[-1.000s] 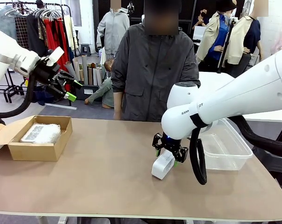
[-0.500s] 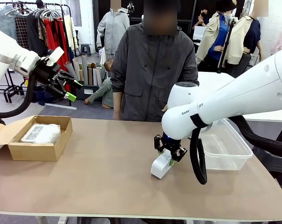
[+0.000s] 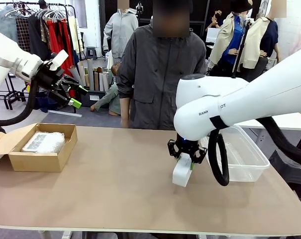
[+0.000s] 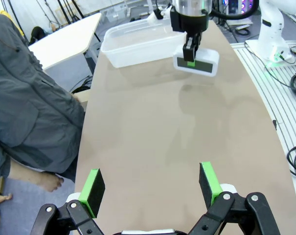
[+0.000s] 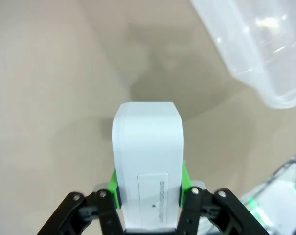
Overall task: Separate and place wrapped and unwrapped clocks.
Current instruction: Pick up the Digital clock indicated by the person.
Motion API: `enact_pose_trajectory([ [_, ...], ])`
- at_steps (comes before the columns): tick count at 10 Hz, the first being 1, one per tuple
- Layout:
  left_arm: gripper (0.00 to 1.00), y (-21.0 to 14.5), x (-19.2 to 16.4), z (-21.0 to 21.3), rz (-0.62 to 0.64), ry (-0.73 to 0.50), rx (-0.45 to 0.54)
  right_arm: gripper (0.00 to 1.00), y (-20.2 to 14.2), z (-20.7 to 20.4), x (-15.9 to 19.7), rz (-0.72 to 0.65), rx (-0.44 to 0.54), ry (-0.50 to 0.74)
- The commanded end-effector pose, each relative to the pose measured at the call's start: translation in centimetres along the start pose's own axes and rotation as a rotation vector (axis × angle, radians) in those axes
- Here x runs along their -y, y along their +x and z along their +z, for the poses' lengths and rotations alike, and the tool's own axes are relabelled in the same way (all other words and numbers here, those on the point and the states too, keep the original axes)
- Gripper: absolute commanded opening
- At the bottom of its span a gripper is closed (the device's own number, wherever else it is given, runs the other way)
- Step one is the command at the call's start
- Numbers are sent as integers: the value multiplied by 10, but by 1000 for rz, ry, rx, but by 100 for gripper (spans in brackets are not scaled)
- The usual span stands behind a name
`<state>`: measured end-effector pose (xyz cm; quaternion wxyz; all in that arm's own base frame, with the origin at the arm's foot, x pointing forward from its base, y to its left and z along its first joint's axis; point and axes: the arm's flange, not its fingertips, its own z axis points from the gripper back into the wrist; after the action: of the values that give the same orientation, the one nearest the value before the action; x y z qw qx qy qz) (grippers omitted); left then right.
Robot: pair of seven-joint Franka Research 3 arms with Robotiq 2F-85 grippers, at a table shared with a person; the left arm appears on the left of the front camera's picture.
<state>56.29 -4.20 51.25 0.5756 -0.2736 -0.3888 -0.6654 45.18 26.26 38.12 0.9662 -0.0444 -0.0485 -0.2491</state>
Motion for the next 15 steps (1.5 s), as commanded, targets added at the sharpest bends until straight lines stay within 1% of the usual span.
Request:
enact_pose_trajectory([
  [1,100,1,5,0,-4,11,0,0,-2,27,-1,125,63,-23],
  [2,100,1,5,0,-4,11,0,0,-6,40,1,160,61,-28],
  [3,100,1,5,0,-4,11,0,0,-10,52,3,228,66,-37],
  [5,100,1,5,0,-4,11,0,0,-13,69,7,264,81,-39],
  [7,100,1,5,0,-4,11,0,0,-15,75,11,313,129,-62],
  [8,100,1,5,0,-4,11,0,0,-14,75,10,284,131,-62],
  [9,100,1,5,0,-4,11,0,0,-8,69,9,220,151,-121],
  [10,100,1,5,0,-4,11,0,0,-18,74,7,277,96,-41],
  [15,100,1,5,0,-4,11,0,0,-18,74,7,277,96,-41],
])
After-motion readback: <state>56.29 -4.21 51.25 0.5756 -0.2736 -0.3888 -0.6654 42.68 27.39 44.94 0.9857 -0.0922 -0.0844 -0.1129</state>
